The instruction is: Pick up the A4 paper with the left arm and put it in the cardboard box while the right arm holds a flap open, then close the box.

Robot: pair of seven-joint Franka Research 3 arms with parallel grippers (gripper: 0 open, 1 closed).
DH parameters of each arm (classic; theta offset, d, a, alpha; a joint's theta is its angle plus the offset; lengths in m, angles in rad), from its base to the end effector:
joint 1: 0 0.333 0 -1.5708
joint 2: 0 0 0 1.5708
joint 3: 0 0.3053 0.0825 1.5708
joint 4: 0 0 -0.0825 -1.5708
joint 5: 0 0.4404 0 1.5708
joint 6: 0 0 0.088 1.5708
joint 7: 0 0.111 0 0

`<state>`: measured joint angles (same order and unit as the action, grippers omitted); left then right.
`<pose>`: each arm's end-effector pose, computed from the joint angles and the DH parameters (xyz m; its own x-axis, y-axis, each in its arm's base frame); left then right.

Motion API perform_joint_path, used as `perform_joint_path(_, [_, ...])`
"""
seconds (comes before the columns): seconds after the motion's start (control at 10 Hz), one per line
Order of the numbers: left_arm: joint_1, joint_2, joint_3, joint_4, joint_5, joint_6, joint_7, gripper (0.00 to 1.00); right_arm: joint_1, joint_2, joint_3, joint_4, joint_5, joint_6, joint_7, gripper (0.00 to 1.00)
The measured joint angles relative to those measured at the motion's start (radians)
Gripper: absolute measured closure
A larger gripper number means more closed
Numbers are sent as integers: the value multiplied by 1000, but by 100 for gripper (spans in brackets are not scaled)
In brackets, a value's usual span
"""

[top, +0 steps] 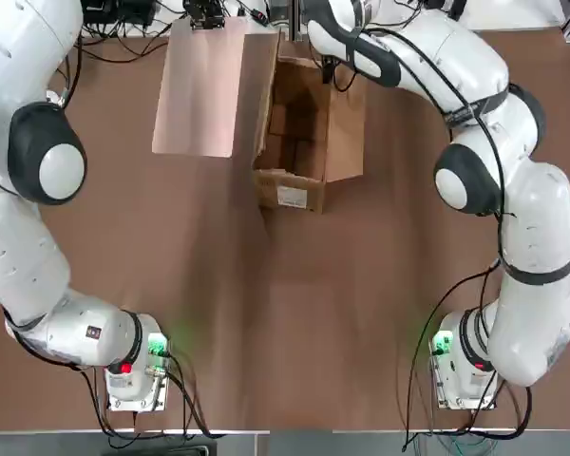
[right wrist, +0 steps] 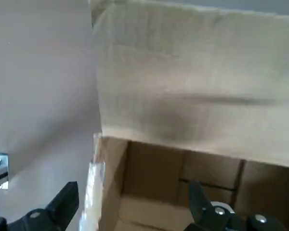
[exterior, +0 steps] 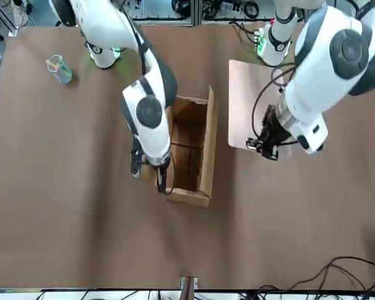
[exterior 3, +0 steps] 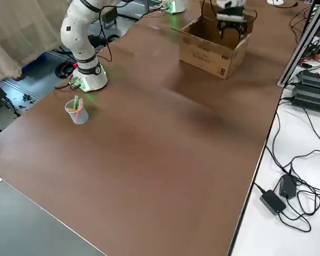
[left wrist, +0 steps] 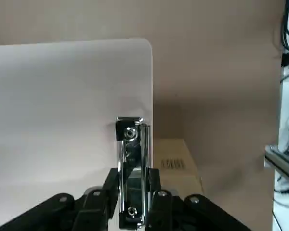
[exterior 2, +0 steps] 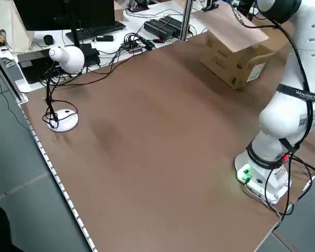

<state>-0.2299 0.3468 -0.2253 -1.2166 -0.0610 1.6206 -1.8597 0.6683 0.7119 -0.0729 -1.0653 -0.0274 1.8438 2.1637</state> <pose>0.6499 -0.2943 0.5778 0.1492 0.9775 -0.1493 0.9888 -0.1474 0.0232 0.6579 0.4638 0.3970 0.0271 -0.9993 0.0240 -0.9948 -0.0293 -0.0974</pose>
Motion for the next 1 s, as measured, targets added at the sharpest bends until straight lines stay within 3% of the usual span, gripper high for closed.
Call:
perform_joint_path(0.2, [-24,-35,0,6,-36,-4,-23,70,1,-86,10,9,0,-142,-65,0])
perform_joint_path(0.4, [-60,-61,0,13,-61,-3,-59,70,-45,-156,7,9,-1,-285,-249,0])
perform_joint_path(0.7, [-139,-66,-1,35,-75,57,-129,70,-248,-200,1,8,-2,-315,-732,0])
perform_joint_path(1.0, [-194,-66,0,37,-75,192,-220,70,-394,-228,-3,8,-3,-317,-1223,0])
